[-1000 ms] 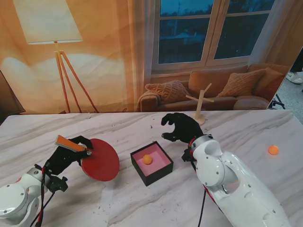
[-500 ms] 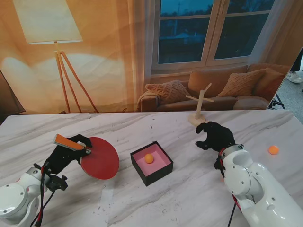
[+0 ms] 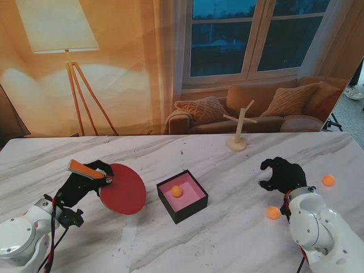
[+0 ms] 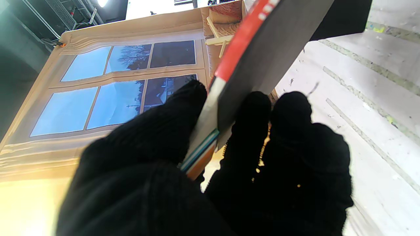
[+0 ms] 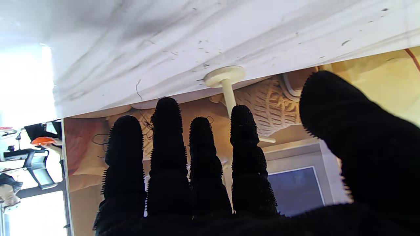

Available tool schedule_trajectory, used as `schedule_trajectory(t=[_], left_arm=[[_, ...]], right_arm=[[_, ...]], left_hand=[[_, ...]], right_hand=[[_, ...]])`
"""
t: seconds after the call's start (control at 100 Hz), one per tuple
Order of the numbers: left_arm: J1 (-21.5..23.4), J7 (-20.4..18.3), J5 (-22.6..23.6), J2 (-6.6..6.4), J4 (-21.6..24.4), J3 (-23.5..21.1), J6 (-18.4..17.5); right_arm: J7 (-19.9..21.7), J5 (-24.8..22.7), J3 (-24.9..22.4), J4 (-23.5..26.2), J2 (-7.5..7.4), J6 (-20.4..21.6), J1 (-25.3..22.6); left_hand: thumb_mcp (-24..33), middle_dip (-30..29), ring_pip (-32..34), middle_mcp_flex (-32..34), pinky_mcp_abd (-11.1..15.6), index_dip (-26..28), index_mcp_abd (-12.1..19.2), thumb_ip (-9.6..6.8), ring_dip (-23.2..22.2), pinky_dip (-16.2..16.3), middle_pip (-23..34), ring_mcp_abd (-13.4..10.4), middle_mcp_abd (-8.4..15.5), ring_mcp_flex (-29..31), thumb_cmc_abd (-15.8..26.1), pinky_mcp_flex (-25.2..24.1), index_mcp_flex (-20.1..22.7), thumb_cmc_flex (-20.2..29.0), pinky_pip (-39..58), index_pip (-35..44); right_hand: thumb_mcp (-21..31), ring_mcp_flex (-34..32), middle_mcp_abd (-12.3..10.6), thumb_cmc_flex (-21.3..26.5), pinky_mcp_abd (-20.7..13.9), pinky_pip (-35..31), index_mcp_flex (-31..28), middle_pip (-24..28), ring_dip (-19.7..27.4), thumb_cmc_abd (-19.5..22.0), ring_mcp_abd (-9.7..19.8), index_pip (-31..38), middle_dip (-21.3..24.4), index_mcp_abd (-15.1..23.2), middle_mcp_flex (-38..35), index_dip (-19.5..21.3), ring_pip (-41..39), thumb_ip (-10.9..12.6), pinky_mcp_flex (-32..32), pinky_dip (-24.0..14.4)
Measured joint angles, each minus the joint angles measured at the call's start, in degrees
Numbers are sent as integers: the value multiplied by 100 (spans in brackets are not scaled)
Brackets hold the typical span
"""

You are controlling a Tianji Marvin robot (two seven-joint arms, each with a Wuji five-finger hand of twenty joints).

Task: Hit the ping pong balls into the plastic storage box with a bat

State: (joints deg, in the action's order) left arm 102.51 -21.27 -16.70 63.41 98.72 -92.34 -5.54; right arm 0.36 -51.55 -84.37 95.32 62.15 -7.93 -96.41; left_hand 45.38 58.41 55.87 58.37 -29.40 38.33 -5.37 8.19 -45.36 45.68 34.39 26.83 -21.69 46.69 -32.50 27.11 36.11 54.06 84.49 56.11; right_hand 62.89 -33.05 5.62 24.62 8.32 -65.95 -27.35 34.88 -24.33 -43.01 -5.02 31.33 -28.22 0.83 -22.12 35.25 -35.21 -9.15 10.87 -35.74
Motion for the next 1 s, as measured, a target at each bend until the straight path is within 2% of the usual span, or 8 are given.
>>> schedule_trajectory(t=[0.12,0.31,0.47,0.56,0.67,0.88,1.0], left_arm=[[-6,-1,0,0,-10,3,-3],[-4,35,6,0,-8,20,-2],[-2,68,-5,5,1,30,1],[1,75,-17,6,8,29,1],[22,91,-5,9,20,6,-25],[122,118,20,13,94,-86,-89],[133,113,29,11,99,-94,-98]], right_arm=[[33,-91,-147,-30,-13,39,-114],[434,-240,-379,42,-80,232,-369],[464,-255,-473,168,-113,345,-592],[579,-291,-506,224,-128,415,-690],[797,-380,-512,248,-159,496,-754],[787,-425,-354,153,-202,467,-728],[803,-422,-198,-14,-209,286,-618]], left_hand=[[0,0,0,0,0,2,0,0,0,0,0,0,0,0,0,0,0,0,0,0],[0,0,2,0,0,4,0,0,0,0,0,0,0,0,0,0,0,0,0,0],[0,0,30,0,0,13,0,0,0,1,0,0,0,0,0,0,0,0,6,0],[0,0,31,0,0,17,0,0,0,2,0,0,0,0,0,0,0,0,6,0],[0,0,33,0,0,18,0,0,0,2,0,0,0,0,0,1,0,0,7,0],[1,0,33,0,0,19,0,0,-1,3,0,0,0,0,0,1,0,0,7,0],[1,0,33,0,0,27,0,0,-1,3,0,0,0,0,0,1,0,0,7,0]], right_hand=[[-86,-24,-30,-65,-1,75,0,-73,0,2,-10,-66,90,19,58,-47,-4,2,-24,-4],[-86,-27,-30,-65,-2,79,0,-73,0,2,-10,-68,90,19,55,-49,-4,2,9,-121],[-88,-31,-30,-149,-11,14,0,-73,-5,2,-10,-68,80,23,53,-49,-77,2,83,-203],[-88,-33,-30,-150,-18,7,-1,-73,-5,3,-10,-68,79,154,52,-49,-99,2,94,-209],[-89,-33,-30,-203,-35,5,-2,-73,-5,4,-10,-68,79,286,51,-49,-100,2,138,-209],[-89,-36,-30,-203,-43,0,-2,-73,-5,4,-9,-69,60,422,51,-49,-101,2,152,-210],[-89,-41,-30,-199,-51,-55,-2,-73,-13,4,17,-69,32,441,51,-49,-157,2,201,-210]])
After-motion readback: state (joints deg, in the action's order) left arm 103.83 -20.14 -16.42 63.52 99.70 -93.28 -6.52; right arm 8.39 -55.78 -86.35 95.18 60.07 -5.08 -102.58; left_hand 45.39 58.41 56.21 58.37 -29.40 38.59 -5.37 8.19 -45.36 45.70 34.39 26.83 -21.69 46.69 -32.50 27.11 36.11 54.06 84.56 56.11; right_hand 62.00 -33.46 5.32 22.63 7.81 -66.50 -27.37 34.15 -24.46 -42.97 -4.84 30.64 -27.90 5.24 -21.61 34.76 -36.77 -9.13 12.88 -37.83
